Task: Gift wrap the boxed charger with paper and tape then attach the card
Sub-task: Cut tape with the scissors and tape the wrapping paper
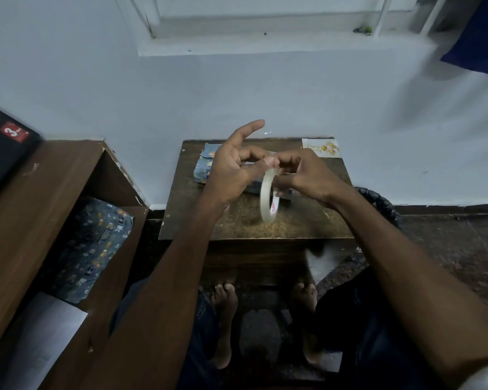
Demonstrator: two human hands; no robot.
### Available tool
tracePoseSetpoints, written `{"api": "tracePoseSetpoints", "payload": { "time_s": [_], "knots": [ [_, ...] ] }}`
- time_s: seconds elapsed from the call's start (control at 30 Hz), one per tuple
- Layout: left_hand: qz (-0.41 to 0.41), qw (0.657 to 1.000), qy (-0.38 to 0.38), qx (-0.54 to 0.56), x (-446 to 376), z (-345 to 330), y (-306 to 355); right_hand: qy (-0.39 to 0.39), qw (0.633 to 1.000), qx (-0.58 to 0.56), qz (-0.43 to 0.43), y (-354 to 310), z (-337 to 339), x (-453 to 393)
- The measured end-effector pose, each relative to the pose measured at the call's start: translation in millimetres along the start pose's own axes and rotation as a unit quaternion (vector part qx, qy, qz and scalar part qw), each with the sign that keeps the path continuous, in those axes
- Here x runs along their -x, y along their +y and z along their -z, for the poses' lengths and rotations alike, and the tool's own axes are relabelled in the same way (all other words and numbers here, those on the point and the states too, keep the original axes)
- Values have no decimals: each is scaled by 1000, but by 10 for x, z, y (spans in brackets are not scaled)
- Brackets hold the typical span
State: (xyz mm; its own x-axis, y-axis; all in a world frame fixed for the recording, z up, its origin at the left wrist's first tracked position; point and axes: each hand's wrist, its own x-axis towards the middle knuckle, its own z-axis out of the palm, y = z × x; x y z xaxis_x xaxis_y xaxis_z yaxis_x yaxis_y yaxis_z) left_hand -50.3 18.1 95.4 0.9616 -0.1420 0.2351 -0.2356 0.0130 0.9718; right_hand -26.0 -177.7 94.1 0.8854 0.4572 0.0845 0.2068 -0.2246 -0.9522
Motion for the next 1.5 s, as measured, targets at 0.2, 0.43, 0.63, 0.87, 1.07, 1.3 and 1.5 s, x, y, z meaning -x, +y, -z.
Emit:
{"api": "tracePoseSetpoints", "payload": {
  "time_s": [0.2, 0.43, 0.63, 0.87, 1.07, 1.3, 1.5],
  "knots": [
    [18, 994, 108, 0, 18, 31, -5, 88, 974, 194, 75, 9, -53, -44],
    [54, 988, 135, -52, 21, 18, 13, 107, 961, 234, 97, 10, -101, -26],
    [86, 980, 152, -95, -34, 2, -94, 104, 962, 231, 106, 43, -83, -18],
    [102, 957, 197, -189, -94, 106, -191, 159, 951, 245, 103, -5, 33, -54],
    [51, 950, 102, -290, -233, 141, -383, 315, 882, 348, 44, 195, 205, -149],
    [13, 922, -51, -384, -406, 131, -578, 268, 853, 431, -121, 666, 323, -350],
    [38, 889, -96, -445, -532, 198, -642, 246, 862, 418, -149, 611, 266, -314]
  ]
}}
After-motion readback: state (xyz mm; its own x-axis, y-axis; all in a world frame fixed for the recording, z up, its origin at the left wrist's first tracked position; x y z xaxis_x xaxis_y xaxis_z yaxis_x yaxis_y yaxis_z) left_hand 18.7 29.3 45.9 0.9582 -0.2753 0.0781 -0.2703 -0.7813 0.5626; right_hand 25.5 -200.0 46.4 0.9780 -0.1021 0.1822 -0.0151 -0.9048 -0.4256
